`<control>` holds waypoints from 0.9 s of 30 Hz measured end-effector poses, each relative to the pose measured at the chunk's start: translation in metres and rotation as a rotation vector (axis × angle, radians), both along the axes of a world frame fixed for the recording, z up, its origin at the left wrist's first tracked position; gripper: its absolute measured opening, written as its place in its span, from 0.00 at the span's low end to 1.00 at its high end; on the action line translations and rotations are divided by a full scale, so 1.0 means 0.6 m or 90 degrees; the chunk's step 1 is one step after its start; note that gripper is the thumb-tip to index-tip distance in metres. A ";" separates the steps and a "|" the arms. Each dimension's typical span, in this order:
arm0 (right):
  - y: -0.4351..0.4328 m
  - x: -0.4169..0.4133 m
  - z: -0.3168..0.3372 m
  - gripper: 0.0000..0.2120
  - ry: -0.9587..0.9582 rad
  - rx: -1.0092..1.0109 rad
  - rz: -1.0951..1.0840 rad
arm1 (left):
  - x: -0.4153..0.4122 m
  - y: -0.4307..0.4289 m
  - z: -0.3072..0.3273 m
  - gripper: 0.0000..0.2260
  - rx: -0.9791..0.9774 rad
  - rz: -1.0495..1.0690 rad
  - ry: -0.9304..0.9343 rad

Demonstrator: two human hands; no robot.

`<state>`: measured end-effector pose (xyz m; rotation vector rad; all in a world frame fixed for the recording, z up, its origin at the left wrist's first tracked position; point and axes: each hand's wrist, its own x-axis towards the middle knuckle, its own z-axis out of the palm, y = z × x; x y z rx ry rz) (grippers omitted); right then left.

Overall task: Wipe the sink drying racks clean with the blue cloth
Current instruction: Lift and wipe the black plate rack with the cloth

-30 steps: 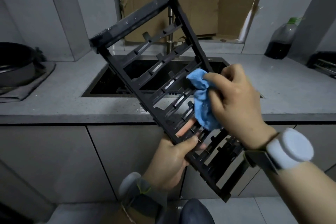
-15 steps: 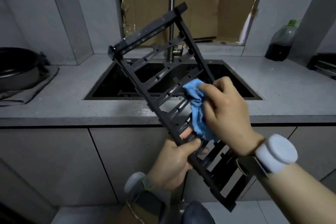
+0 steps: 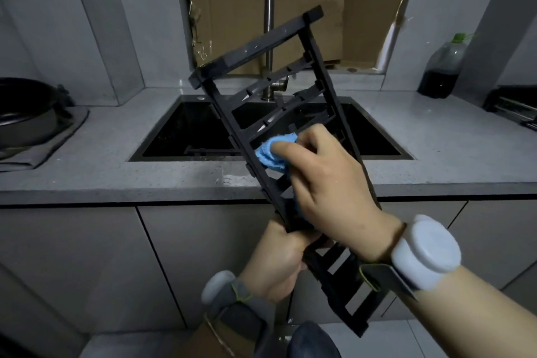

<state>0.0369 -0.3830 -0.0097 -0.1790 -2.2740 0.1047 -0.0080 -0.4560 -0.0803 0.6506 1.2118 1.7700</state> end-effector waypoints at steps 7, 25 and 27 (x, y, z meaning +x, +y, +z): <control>0.021 -0.006 0.001 0.15 0.035 -0.027 -0.044 | 0.000 -0.004 -0.005 0.09 -0.050 0.013 -0.004; 0.033 0.008 0.008 0.15 0.130 -0.078 -0.070 | -0.001 -0.012 -0.001 0.12 -0.058 -0.043 -0.022; 0.045 0.012 0.012 0.17 0.137 -0.090 -0.114 | -0.002 -0.014 -0.002 0.13 -0.056 -0.052 -0.031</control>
